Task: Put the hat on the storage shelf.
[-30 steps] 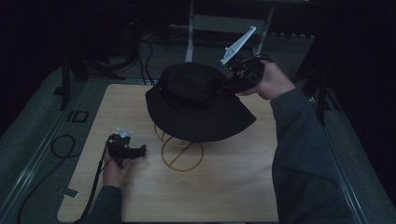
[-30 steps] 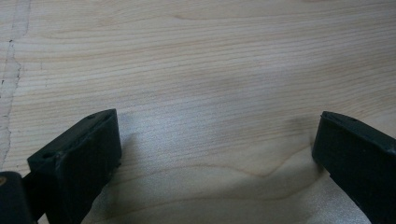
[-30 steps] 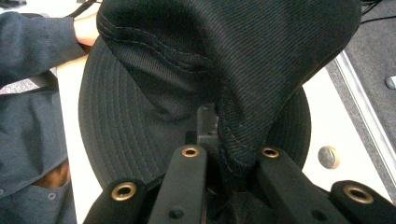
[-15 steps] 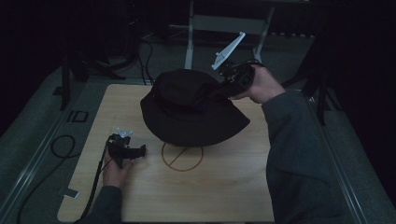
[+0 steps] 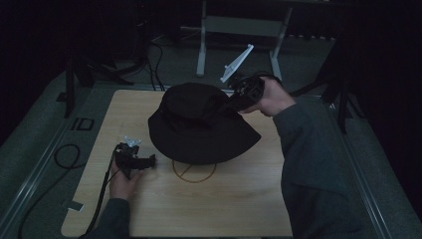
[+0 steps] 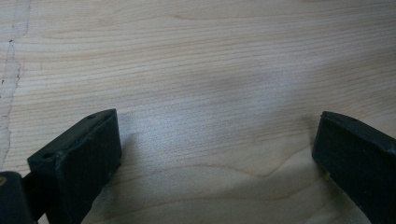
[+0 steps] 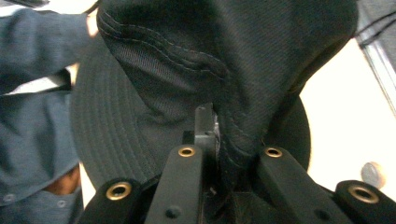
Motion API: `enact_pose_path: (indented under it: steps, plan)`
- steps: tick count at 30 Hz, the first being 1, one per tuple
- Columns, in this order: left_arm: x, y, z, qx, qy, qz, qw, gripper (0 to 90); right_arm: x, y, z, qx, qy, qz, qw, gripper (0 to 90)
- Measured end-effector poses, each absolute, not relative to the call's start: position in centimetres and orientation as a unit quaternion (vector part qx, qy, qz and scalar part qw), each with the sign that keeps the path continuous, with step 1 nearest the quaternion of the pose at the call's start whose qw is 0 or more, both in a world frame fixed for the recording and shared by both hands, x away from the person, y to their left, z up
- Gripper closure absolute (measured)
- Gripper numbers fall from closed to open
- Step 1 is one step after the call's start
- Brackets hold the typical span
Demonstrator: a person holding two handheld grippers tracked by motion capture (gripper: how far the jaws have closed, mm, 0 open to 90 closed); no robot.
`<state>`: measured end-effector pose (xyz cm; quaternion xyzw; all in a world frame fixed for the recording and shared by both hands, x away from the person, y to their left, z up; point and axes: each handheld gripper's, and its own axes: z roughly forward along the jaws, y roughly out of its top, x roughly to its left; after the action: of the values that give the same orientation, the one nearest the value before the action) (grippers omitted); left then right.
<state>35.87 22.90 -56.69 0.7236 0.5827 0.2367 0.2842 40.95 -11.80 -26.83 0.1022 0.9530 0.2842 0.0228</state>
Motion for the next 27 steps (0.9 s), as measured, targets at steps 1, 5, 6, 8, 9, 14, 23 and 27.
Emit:
enact_pose_path:
  steps: [1, 5, 6, 8, 9, 14, 23, 27]
  plan:
    - [35.9, 22.9, -56.7, 0.724, 0.583, 0.237, 0.284, 1.5, 40.9, -11.8, -27.0, 0.101, 0.953, 0.285, 0.019, 83.7]
    - [35.9, 22.9, -56.7, 0.724, 0.583, 0.237, 0.284, 1.5, 41.1, -11.9, -27.8, 0.104, 0.959, 0.265, 0.019, 81.6]
    - [35.9, 22.9, -56.7, 0.723, 0.583, 0.237, 0.284, 1.5, 41.0, -11.8, -28.0, 0.105, 0.96, 0.257, 0.017, 80.6]
    - [35.9, 22.9, -56.7, 0.724, 0.583, 0.237, 0.284, 1.5, 40.9, -11.6, -28.1, 0.097, 0.963, 0.251, 0.012, 77.8]
    - [35.9, 22.9, -56.7, 0.724, 0.583, 0.237, 0.284, 1.5, 40.8, -11.5, -28.1, 0.095, 0.963, 0.25, 0.008, 75.4]
    - [35.9, 22.9, -56.7, 0.724, 0.582, 0.237, 0.284, 1.5, 40.8, -11.0, -28.4, 0.098, 0.966, 0.239, 0.002, 57.1]
    - [35.9, 22.9, -56.7, 0.724, 0.582, 0.237, 0.284, 1.5, 40.5, -11.2, -27.8, 0.13, 0.962, 0.239, 0.011, 24.7]
    - [35.9, 22.9, -56.7, 0.724, 0.582, 0.237, 0.284, 1.5, 40.4, -11.8, -27.5, 0.139, 0.96, 0.24, 0.032, 19.4]
